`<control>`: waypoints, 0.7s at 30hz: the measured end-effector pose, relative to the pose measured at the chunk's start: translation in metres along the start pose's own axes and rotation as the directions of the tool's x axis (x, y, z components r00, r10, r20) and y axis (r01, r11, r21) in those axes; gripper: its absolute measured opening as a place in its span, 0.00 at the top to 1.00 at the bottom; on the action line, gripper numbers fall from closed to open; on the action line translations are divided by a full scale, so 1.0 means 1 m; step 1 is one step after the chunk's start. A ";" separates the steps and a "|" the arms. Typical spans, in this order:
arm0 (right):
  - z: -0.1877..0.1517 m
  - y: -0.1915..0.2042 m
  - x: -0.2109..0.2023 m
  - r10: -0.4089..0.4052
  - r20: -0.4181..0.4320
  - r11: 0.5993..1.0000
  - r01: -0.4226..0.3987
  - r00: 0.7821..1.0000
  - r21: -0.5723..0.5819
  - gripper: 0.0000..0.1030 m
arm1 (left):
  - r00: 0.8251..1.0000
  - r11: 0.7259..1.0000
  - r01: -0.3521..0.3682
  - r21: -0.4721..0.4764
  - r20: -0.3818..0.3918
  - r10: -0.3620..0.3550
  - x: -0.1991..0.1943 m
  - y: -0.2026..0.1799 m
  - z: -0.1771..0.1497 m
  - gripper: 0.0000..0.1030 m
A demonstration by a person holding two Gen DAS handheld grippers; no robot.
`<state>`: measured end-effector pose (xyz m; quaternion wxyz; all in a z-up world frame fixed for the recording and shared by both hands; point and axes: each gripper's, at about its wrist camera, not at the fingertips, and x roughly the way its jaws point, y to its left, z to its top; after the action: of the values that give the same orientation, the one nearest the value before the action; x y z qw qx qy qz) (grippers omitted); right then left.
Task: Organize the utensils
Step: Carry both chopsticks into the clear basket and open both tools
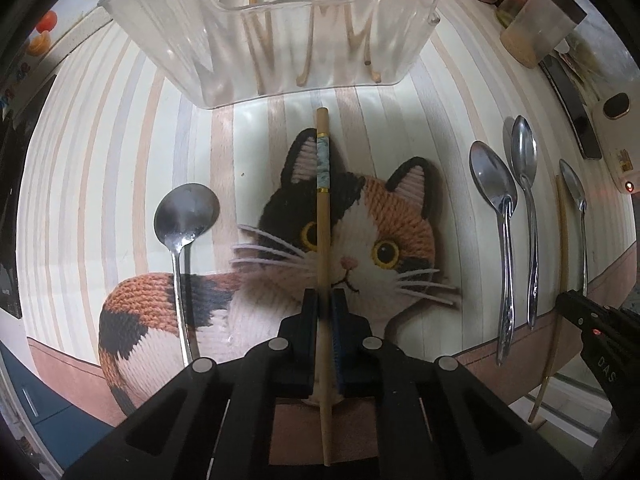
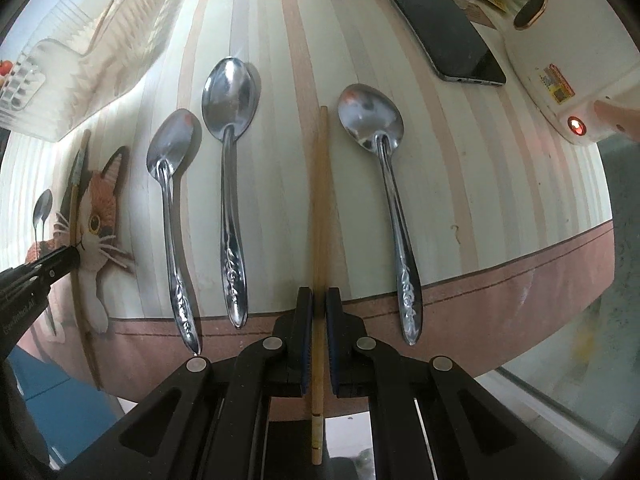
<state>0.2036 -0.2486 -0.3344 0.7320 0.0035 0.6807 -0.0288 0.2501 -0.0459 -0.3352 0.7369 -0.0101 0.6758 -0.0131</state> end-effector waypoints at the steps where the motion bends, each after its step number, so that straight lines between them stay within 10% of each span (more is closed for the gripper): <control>1: -0.002 0.000 0.000 -0.005 -0.006 1.000 0.005 1.000 -0.014 0.93 | 1.000 1.000 -0.002 0.001 -0.001 0.002 -0.002 0.000 -0.002 0.95; 21: 0.017 0.021 -0.032 0.058 0.088 0.998 -0.057 0.994 -0.012 0.93 | 0.991 0.994 -0.042 -0.104 0.119 0.054 -0.050 0.043 -0.033 0.96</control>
<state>0.2190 -0.2268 -0.3017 0.7620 0.0183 0.6473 -0.0047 0.2130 -0.0014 -0.2893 0.7754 -0.0319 0.6294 0.0396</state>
